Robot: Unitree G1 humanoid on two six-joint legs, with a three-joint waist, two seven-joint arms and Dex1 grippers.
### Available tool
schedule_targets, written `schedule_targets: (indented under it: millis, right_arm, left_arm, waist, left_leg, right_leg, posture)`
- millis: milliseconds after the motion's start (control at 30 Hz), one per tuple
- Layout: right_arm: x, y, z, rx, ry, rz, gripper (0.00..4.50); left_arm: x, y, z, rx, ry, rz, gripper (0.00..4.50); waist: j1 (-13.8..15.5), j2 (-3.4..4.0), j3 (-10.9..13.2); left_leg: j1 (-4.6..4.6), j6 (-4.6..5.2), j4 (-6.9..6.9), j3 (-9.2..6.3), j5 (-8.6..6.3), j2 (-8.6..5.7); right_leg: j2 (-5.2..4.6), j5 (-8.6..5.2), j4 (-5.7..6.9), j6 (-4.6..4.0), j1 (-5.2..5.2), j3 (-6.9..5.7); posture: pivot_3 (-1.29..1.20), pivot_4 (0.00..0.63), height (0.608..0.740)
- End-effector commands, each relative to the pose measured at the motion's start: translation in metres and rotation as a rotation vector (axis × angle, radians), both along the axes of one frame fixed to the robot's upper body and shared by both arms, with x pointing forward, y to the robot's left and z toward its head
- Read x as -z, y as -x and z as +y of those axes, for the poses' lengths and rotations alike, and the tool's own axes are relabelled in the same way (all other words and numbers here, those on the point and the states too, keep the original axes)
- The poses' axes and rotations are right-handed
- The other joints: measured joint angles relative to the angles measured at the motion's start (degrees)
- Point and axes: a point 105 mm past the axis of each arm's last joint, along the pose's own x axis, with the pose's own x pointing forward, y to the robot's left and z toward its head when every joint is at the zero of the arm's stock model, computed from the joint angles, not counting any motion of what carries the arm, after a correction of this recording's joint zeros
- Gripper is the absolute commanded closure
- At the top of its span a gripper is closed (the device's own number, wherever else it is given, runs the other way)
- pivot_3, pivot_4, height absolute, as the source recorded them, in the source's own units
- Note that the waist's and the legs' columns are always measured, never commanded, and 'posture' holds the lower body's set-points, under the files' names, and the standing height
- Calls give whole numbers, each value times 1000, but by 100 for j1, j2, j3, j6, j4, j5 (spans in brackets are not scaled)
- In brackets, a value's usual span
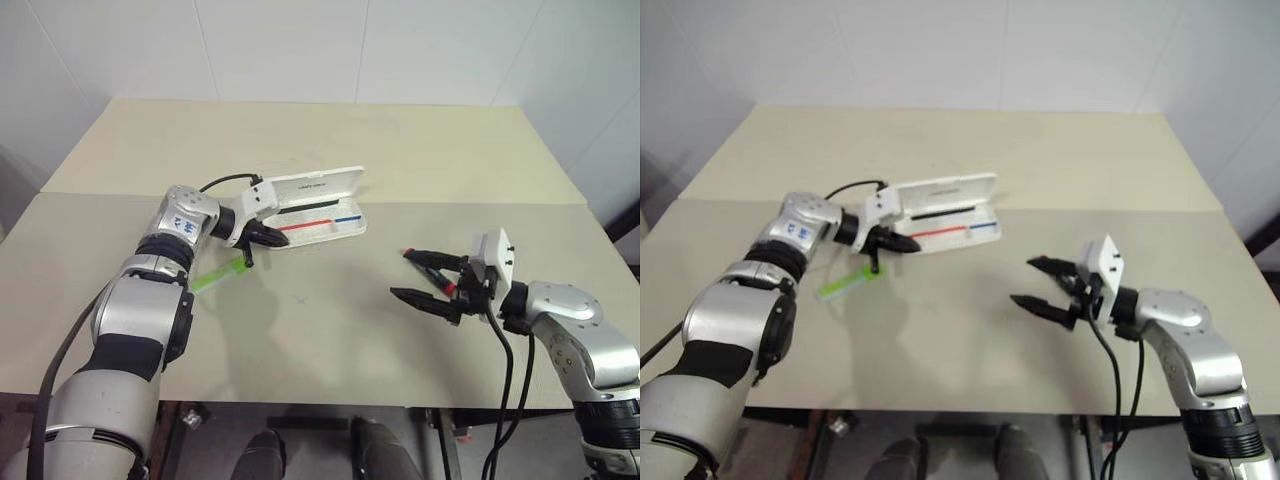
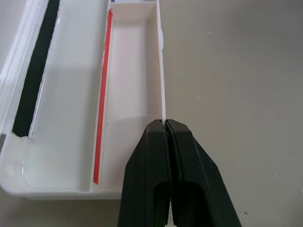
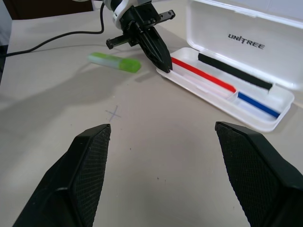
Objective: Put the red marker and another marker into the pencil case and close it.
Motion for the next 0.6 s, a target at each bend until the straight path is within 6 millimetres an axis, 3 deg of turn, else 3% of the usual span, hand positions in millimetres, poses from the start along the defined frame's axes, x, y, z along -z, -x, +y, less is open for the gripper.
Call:
schedule_targets:
  millis: [33,333,600]
  right_arm:
    - [-13,0,-8,-5,2,-54,0]
    - [-18,-6,-25,-6,39,-58,0]
    - [-25,-12,-59,76,84,-69,0]
  left_arm:
    - [-39,1,-2,76,34,-114,4483]
    - [-59,21,-4,239,54,-176,4483]
    - [-48,61,-19,316,66,-182,4483]
  waist:
    - [2,0,0]
    - [2,0,1]
    - [-5,3,3]
  left_leg:
    - [0,0,0,0,0,0]
    - [-2,0,0,-1,0,0]
    - [-2,0,0,-2,0,3]
  right_leg:
    - [-1,0,0,0,0,0]
    - [-2,0,1,0,0,0]
    - [-2,0,6,0,-3,3]
  posture:
    - [0,150,740]
    - [0,150,740]
    - [0,150,740]
